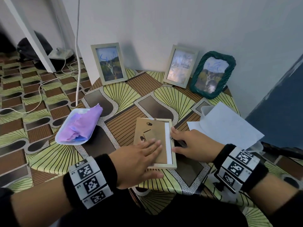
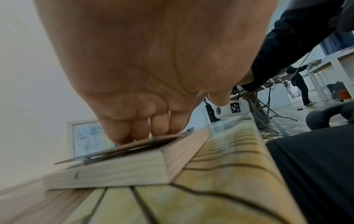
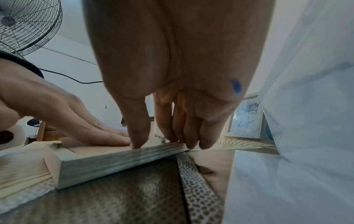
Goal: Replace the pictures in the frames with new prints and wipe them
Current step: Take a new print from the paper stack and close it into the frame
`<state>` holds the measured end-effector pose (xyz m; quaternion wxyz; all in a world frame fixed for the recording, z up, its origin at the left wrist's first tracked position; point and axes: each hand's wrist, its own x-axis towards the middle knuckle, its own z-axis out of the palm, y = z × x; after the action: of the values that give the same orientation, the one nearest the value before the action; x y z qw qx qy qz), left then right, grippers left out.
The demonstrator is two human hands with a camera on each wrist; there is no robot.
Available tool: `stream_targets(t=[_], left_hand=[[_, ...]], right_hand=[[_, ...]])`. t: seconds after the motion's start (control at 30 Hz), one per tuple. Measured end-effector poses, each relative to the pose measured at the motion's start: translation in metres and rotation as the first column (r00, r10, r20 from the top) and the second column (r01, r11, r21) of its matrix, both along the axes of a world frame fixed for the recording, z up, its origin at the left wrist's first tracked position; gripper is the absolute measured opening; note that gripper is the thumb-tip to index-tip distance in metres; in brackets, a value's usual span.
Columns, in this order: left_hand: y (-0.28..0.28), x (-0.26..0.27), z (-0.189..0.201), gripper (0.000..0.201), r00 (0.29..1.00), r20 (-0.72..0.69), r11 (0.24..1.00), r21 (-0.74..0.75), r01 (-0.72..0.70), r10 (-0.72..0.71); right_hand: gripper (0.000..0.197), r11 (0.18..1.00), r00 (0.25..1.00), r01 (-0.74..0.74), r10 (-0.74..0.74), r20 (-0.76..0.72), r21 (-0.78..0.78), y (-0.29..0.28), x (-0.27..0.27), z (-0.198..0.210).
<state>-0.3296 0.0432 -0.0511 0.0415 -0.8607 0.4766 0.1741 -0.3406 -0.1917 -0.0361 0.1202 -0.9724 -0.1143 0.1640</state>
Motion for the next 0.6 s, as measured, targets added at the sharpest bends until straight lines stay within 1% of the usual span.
stream_targets(t=[0.13, 0.33, 0.43, 0.5, 0.57, 0.6], left_hand=[[-0.016, -0.003, -0.003, 0.102, 1.0, -0.026, 1.0, 0.014, -0.009, 0.009], [-0.014, 0.0, -0.005, 0.1, 0.987, -0.156, 0.999, -0.032, -0.038, 0.033], [-0.008, 0.007, -0.003, 0.091, 0.974, -0.224, 0.995, -0.083, -0.052, 0.032], [-0.004, 0.011, -0.001, 0.082, 0.971, -0.234, 0.985, -0.151, -0.083, 0.046], [0.0, 0.015, 0.0, 0.071, 0.979, -0.193, 0.959, -0.26, -0.113, 0.063], [0.003, 0.017, 0.0, 0.064, 0.986, -0.149, 0.934, -0.336, -0.126, 0.079]], right_hand=[[0.062, 1.0, 1.0, -0.004, 0.004, -0.002, -0.007, 0.0, 0.001, 0.001], [0.063, 0.999, 1.0, 0.002, -0.002, 0.001, -0.033, 0.001, 0.003, 0.0], [0.062, 0.999, 1.0, -0.001, 0.001, 0.008, -0.054, 0.002, 0.003, -0.001], [0.062, 0.998, 1.0, 0.003, -0.003, 0.011, -0.056, 0.003, 0.001, -0.002], [0.063, 0.999, 1.0, 0.015, -0.015, 0.014, -0.034, 0.002, 0.0, -0.003], [0.064, 1.0, 1.0, 0.022, -0.022, 0.017, -0.014, 0.002, -0.002, -0.004]])
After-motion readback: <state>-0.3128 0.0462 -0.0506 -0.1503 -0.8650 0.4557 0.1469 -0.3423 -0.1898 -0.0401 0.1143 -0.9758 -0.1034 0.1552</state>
